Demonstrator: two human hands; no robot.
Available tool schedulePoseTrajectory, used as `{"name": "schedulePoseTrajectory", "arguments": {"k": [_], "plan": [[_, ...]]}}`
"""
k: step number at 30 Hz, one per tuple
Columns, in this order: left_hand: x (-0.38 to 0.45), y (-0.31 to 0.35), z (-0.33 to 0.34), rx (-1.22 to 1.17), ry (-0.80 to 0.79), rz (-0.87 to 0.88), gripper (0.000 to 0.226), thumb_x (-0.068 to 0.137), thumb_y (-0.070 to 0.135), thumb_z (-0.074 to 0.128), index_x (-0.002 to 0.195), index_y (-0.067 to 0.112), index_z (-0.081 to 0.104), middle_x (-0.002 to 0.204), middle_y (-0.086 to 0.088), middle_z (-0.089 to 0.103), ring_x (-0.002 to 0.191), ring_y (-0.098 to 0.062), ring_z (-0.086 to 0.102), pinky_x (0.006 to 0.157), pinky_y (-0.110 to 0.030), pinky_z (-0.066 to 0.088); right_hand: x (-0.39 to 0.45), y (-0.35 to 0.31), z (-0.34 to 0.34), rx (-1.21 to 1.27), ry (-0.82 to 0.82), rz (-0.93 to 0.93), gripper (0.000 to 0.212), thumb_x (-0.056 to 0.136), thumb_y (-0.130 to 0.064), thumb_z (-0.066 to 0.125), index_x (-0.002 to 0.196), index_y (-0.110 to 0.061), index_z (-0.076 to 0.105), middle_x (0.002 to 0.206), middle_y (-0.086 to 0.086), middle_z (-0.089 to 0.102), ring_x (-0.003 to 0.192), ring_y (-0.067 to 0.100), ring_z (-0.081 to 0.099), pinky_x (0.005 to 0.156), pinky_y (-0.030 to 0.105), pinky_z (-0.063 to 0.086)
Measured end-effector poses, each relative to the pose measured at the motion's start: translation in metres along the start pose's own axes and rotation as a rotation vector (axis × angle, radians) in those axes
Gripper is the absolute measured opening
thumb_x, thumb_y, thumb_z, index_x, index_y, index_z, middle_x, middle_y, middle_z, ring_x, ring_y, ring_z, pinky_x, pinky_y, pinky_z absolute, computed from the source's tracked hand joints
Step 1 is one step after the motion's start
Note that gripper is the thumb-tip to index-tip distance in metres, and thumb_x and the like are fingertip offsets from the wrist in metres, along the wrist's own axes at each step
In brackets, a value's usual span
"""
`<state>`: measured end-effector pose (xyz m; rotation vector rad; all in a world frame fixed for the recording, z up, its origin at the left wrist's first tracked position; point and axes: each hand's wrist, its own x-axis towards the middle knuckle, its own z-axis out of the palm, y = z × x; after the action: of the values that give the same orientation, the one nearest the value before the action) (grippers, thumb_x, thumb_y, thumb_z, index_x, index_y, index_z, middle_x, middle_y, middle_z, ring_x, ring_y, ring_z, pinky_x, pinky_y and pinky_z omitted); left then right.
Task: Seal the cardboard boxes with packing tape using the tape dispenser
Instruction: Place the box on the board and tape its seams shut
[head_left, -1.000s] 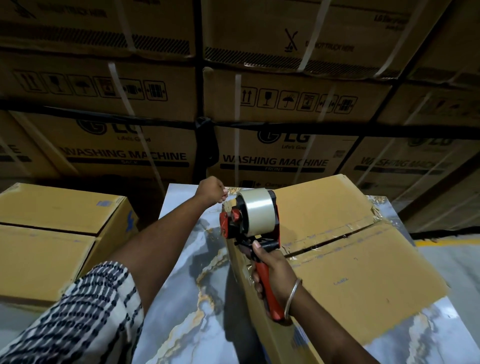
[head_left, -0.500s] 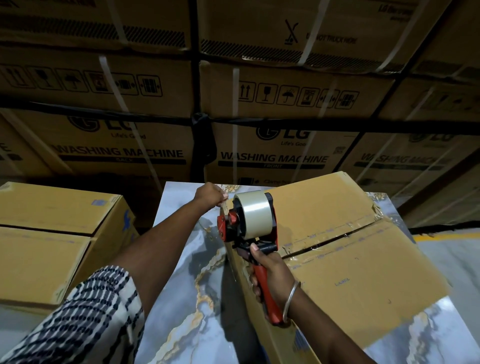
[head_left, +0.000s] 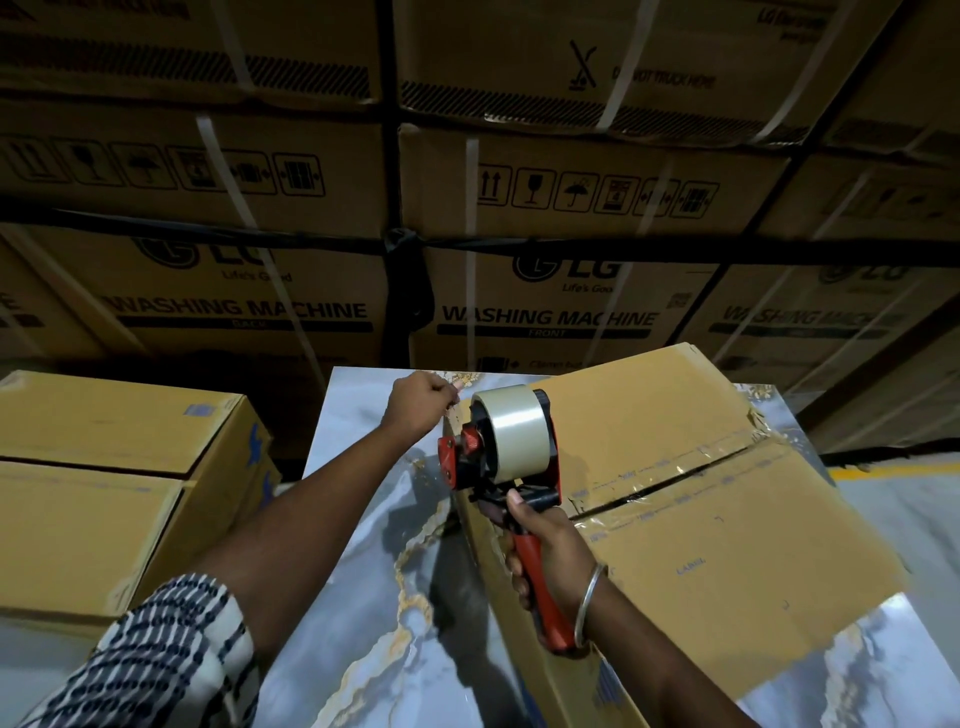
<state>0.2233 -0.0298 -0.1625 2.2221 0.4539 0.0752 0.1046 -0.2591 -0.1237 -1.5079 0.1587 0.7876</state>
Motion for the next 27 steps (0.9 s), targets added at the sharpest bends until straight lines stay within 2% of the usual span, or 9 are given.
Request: {"name": "schedulePoseTrajectory", "arguments": {"k": [2,5,8,13,16,18,20,24,27], "plan": [[-0.008,0.007,-0.003,0.041,-0.089,0.042,0.025,0.093,0.017,0.061,0.08,0.003,0.077,0.07,-0.007,0.067,0.071,-0.019,0.06,0.068,-0.026,0.039,-0.001,-0.003,0.001,-0.018,-0.009,0.014,0.081,0.077,-0.07,0.07,0.094,0.009,0.061,0.054,0.009,0.04,0.04,0.018,0.034,0.044,0.022,0.029],[-0.014,0.012,-0.007,0.111,-0.104,0.065,0.021,0.089,0.009,0.062,0.074,0.003,0.076,0.053,0.006,0.051,0.055,-0.005,0.045,0.059,-0.023,0.033,-0.004,-0.009,0.003,-0.059,-0.001,0.021,0.065,0.077,-0.068,0.065,0.083,-0.003,0.057,0.054,0.011,0.04,0.039,0.019,0.034,0.045,0.022,0.029],[-0.018,0.013,-0.008,0.178,-0.096,0.049,0.034,0.088,0.008,0.057,0.054,0.012,0.054,0.047,0.005,0.045,0.051,-0.006,0.04,0.05,-0.024,0.029,-0.006,-0.015,0.006,-0.07,0.014,0.039,0.06,0.087,-0.061,0.058,0.089,-0.001,0.062,0.054,0.01,0.04,0.039,0.019,0.033,0.044,0.022,0.027],[-0.024,0.017,-0.009,0.226,-0.092,0.041,0.042,0.087,0.002,0.052,0.048,0.017,0.04,0.051,-0.003,0.043,0.052,-0.017,0.039,0.05,-0.029,0.026,-0.01,-0.025,0.01,-0.083,0.022,0.066,0.066,0.09,-0.06,0.058,0.097,0.006,0.064,0.051,0.008,0.04,0.036,0.02,0.032,0.044,0.023,0.024],[-0.02,0.011,-0.007,0.199,-0.105,0.058,0.034,0.093,0.013,0.057,0.06,0.011,0.062,0.064,-0.008,0.061,0.067,-0.024,0.054,0.058,-0.03,0.035,-0.023,-0.02,0.005,-0.084,0.045,0.106,0.076,0.097,-0.056,0.054,0.116,0.018,0.057,0.052,0.007,0.04,0.038,0.019,0.032,0.042,0.021,0.024],[-0.015,0.004,-0.003,0.176,-0.105,0.068,0.038,0.098,0.03,0.059,0.068,0.009,0.069,0.068,-0.01,0.065,0.07,-0.026,0.058,0.06,-0.032,0.039,-0.036,-0.011,-0.002,-0.087,0.048,0.119,0.076,0.096,-0.056,0.054,0.125,0.014,0.055,0.054,0.007,0.041,0.039,0.018,0.033,0.042,0.02,0.025],[-0.012,-0.002,0.002,0.168,-0.082,0.09,0.047,0.098,0.042,0.059,0.06,0.014,0.06,0.056,-0.005,0.054,0.062,-0.024,0.053,0.055,-0.031,0.032,-0.048,-0.002,-0.009,-0.11,0.044,0.116,0.082,0.091,-0.06,0.059,0.125,0.014,0.055,0.054,0.007,0.041,0.039,0.019,0.034,0.041,0.02,0.026],[-0.017,-0.008,0.012,0.129,-0.001,0.147,0.051,0.101,0.042,0.055,0.054,0.024,0.044,0.052,0.002,0.045,0.061,-0.025,0.05,0.052,-0.031,0.025,-0.061,0.011,-0.011,-0.145,0.059,0.1,0.104,0.076,-0.069,0.068,0.121,0.022,0.048,0.053,0.008,0.04,0.036,0.019,0.032,0.041,0.02,0.025],[-0.024,-0.015,0.024,0.018,0.066,0.12,0.044,0.104,0.036,0.049,0.063,0.022,0.052,0.06,-0.001,0.053,0.07,-0.03,0.056,0.057,-0.034,0.028,-0.061,0.012,-0.012,-0.151,0.068,0.088,0.105,0.074,-0.07,0.065,0.121,0.022,0.049,0.053,0.009,0.041,0.036,0.019,0.034,0.041,0.021,0.027]]}}
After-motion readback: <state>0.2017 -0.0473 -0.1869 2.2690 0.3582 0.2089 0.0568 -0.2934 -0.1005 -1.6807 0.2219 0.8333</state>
